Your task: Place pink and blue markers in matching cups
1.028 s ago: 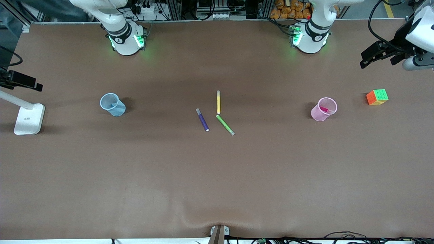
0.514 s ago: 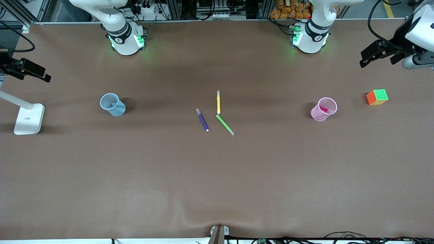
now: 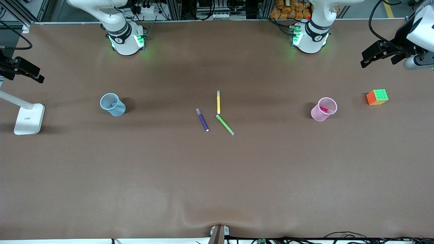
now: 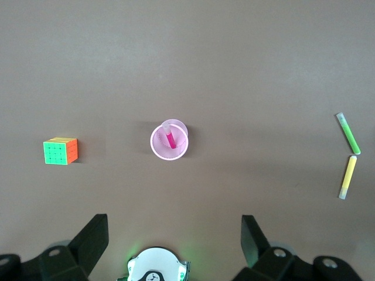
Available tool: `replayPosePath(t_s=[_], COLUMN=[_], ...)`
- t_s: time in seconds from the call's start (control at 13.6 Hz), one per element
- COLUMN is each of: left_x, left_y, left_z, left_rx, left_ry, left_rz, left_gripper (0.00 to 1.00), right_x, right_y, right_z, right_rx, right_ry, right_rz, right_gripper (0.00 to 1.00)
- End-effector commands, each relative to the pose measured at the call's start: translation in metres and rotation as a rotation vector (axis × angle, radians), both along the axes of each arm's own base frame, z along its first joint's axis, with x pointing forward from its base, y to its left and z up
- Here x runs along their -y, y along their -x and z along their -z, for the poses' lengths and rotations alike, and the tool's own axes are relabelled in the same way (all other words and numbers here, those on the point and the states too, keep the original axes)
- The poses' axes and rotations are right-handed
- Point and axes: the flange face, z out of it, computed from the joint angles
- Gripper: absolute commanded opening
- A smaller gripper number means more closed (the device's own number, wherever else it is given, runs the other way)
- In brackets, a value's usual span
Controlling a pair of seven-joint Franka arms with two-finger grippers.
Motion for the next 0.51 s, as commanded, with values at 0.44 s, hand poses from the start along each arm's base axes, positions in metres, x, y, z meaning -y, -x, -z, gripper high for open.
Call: replayPosePath(t_s=[0.44], left_x=[-0.008], left_y=[-0.003], left_z=[-0.009], left_rx=[0.015], left_ry=[0.002], left_rz=[-0.008], left_gripper=[1.00], right_x=[0.004], right_y=[-0.017], right_z=[-0.008], right_rx=[0.011], right_ry=[0.023], right_rz=[0.021], right_gripper=[1.00])
